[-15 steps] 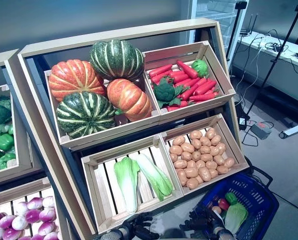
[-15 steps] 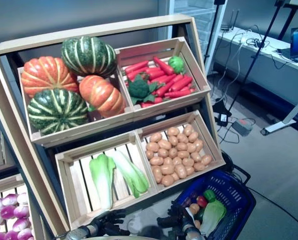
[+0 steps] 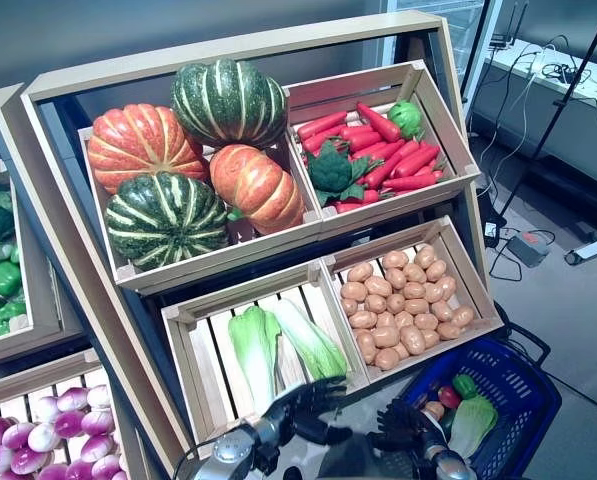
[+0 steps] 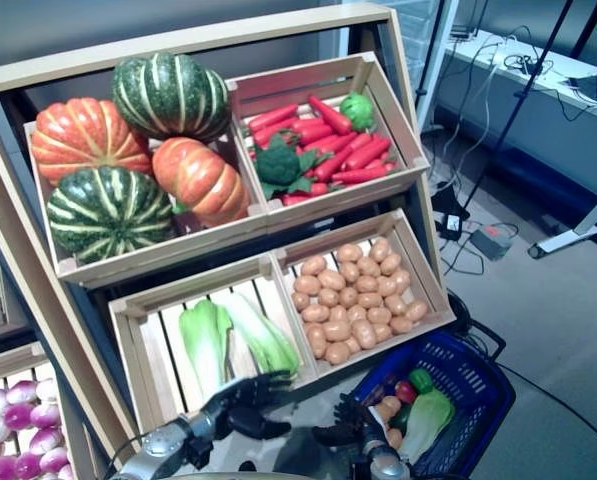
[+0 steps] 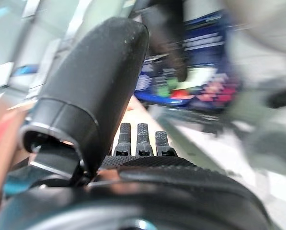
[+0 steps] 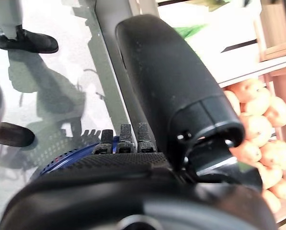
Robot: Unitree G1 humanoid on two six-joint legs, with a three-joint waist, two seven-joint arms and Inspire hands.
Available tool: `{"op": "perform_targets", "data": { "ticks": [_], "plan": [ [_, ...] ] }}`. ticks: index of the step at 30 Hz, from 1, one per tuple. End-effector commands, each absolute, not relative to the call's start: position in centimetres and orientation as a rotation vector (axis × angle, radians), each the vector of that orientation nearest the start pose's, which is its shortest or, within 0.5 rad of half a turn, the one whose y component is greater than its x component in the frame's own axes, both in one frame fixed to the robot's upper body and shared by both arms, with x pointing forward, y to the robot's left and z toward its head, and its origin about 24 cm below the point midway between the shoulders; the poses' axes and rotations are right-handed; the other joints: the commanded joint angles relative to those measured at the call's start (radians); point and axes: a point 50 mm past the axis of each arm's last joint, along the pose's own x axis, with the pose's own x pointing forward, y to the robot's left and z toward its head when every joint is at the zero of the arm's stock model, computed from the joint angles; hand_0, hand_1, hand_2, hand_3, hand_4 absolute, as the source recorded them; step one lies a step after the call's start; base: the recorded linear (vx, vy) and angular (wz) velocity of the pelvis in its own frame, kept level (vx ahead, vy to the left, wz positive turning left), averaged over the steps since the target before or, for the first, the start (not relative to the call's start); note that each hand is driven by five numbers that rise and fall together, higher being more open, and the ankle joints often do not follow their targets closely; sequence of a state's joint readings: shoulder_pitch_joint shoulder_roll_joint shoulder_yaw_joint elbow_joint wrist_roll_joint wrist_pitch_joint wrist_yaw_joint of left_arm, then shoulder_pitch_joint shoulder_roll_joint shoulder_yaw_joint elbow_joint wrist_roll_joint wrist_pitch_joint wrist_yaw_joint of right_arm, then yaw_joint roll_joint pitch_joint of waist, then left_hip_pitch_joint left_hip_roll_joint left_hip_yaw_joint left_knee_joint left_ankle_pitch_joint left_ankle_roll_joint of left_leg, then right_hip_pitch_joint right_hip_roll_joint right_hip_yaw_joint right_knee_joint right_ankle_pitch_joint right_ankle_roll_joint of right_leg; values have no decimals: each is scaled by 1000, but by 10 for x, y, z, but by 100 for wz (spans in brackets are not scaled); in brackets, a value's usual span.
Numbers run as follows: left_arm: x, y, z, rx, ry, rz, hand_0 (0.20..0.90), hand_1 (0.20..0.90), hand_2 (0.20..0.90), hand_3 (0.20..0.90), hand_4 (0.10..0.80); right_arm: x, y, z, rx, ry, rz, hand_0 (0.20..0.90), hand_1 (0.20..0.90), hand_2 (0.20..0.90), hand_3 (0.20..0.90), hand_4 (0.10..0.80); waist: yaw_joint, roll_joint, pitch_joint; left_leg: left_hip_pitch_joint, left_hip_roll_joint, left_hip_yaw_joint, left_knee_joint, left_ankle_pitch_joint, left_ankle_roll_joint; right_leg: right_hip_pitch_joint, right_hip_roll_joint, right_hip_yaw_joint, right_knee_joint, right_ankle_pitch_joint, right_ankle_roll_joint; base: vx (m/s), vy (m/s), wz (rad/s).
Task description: Put vegetables into the basket
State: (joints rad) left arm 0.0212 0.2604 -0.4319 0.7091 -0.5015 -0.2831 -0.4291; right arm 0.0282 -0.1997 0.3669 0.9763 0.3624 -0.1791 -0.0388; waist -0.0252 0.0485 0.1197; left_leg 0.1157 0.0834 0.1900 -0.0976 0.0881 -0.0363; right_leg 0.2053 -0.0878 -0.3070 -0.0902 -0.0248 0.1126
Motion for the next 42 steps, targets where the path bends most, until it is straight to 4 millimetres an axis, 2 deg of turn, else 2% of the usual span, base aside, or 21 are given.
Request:
{"op": "perform_targets", "data": {
  "ticks": [1, 3, 4, 6, 8, 13, 19, 24, 28, 33, 37, 42],
  "plan": [
    [229, 162, -46, -122, 193, -368, 900, 900, 900, 900, 800, 184, -163, -117, 4, 669, 76, 900, 900, 900, 900, 800, 26, -36, 53, 96, -74, 27, 10, -192, 27, 16, 22, 11, 3, -48, -53, 0, 0, 0],
    [235, 173, -35, 18, 129, -227, 900, 900, 900, 900, 800, 185, -160, -112, 17, 640, 99, 900, 900, 900, 900, 800, 29, -41, 54, 92, -74, 23, 10, -189, 25, 14, 21, 6, 3, -47, -55, 3, -8, 2],
    [241, 185, -24, 115, 66, -97, 900, 900, 900, 900, 800, 187, -159, -107, 2, 601, 122, 900, 900, 900, 900, 800, 33, -44, 59, 88, -75, 19, 10, -187, 25, 12, 20, 1, 3, -47, -58, -4, -21, 5],
    [246, 199, -11, 189, 20, 25, 900, 900, 900, 900, 800, 192, -159, -97, -24, 536, 148, 900, 900, 900, 900, 800, 39, -49, 68, 80, -76, 10, 10, -183, 24, 9, 20, -7, 3, -48, -63, -11, -21, 8],
    [246, 205, -7, 230, 9, 93, 900, 900, 900, 900, 800, 195, -159, -90, -47, 488, 175, 900, 900, 900, 900, 800, 41, -52, 72, 75, -78, 4, 10, -181, 24, 5, 20, -10, 3, -47, -64, -17, -24, 9],
    [241, 223, -6, 320, 2, 295, 900, 900, 900, 900, 800, 201, -162, -71, -90, 358, 201, 900, 900, 900, 900, 800, 48, -62, 86, 58, -82, -12, 10, -172, 20, -4, 18, -30, 3, -47, -67, 0, -33, 16],
    [232, 237, -19, 373, 79, 468, 900, 900, 900, 900, 800, 201, -162, -62, -64, 297, 222, 900, 900, 900, 900, 800, 37, -68, 97, 45, -82, -12, 10, -165, 17, -17, 19, -30, 3, -43, -67, 23, -9, 10],
    [233, 237, -28, 386, 151, 522, 900, 900, 900, 900, 800, 197, -165, -66, -87, 324, 201, 900, 900, 900, 900, 800, 24, -65, 115, 19, -75, -13, 51, -166, 15, -45, 13, -19, 56, -61, -74, 43, 24, -1],
    [249, 233, -26, 360, 164, 553, 900, 900, 900, 900, 800, 205, -168, -62, -79, 309, 167, 900, 900, 900, 900, 800, 10, -62, 158, -45, -66, -13, 99, -163, 12, -116, 3, -10, 132, -85, -83, -70, 30, -2],
    [284, 222, -9, 287, 118, 588, 900, 900, 900, 900, 800, 235, -167, -41, -101, 215, 163, 900, 900, 900, 900, 800, -9, -71, 262, -217, -53, -6, 288, -184, 1, -282, -19, 18, 288, -116, -97, -229, 56, -5],
    [298, 224, 6, 302, 69, 615, 900, 900, 900, 900, 800, 246, -169, -33, -110, 190, 170, 900, 900, 900, 900, 800, -23, -81, 308, -333, -28, 14, 463, -227, -7, -396, -32, 39, 450, -165, -111, -149, 58, -4],
    [311, 232, 19, 274, 47, 646, 900, 900, 900, 900, 800, 257, -170, -25, -105, 158, 163, 900, 900, 900, 900, 800, -34, -92, 337, -441, 0, 23, 605, -270, -6, -496, -41, 50, 583, -217, -124, -102, 23, -7]
  ]
}}
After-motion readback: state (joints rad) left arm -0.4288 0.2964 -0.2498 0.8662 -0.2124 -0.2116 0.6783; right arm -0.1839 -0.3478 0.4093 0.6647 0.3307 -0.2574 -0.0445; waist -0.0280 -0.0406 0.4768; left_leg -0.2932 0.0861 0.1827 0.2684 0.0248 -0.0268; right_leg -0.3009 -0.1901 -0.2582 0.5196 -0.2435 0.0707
